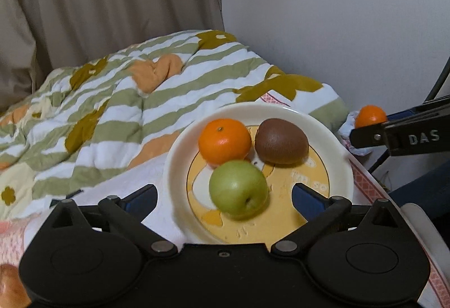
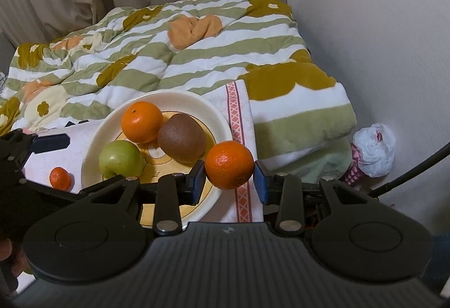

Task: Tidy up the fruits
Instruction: 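Release the green apple with the left tool while the right tool releases the mandarin into the bowl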

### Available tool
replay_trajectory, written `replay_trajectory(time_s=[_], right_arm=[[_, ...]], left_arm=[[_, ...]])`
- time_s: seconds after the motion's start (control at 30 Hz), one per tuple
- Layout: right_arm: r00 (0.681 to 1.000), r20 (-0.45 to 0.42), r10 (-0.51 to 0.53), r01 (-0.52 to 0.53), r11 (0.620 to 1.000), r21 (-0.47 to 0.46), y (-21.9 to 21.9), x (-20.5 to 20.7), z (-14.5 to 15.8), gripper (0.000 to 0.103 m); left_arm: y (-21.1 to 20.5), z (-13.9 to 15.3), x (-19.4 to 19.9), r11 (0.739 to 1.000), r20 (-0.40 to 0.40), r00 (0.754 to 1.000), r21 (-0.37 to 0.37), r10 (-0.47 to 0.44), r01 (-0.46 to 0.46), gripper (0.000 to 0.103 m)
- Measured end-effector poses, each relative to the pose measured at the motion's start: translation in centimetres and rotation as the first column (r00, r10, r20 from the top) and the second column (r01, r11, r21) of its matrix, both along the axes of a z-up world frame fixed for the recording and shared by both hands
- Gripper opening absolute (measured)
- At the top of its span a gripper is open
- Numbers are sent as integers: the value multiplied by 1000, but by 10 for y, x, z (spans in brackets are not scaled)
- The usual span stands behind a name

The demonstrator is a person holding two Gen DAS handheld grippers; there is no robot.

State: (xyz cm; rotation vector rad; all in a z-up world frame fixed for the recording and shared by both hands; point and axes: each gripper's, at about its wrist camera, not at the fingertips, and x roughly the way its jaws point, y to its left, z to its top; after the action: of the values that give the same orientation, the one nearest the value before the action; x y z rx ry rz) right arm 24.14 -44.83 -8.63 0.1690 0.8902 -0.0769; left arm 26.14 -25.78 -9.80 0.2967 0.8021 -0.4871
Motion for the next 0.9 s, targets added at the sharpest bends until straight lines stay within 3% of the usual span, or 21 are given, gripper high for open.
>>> replay_trajectory(time_s=[0.4,0.73,0.83,0.9], right_arm=[[980,-32,196,-197,980,-33,41,19,-23,52],[961,-49,271,-273,961,-36,63,33,-51,53],[961,-27,277,-278,960,-41,63,30,-49,67],[960,-13,278,-278,959,-58,62,25,-45,93]], left_arm=[[39,18,-13,986,-54,986,-47,160,-163,103],[61,15,-26,971,-62,969,-10,237,-238,103],[65,14,-29,967,-66,965,-8,254,-255,103],[67,15,-32,964,-65,962,-9,264,-265,103]])
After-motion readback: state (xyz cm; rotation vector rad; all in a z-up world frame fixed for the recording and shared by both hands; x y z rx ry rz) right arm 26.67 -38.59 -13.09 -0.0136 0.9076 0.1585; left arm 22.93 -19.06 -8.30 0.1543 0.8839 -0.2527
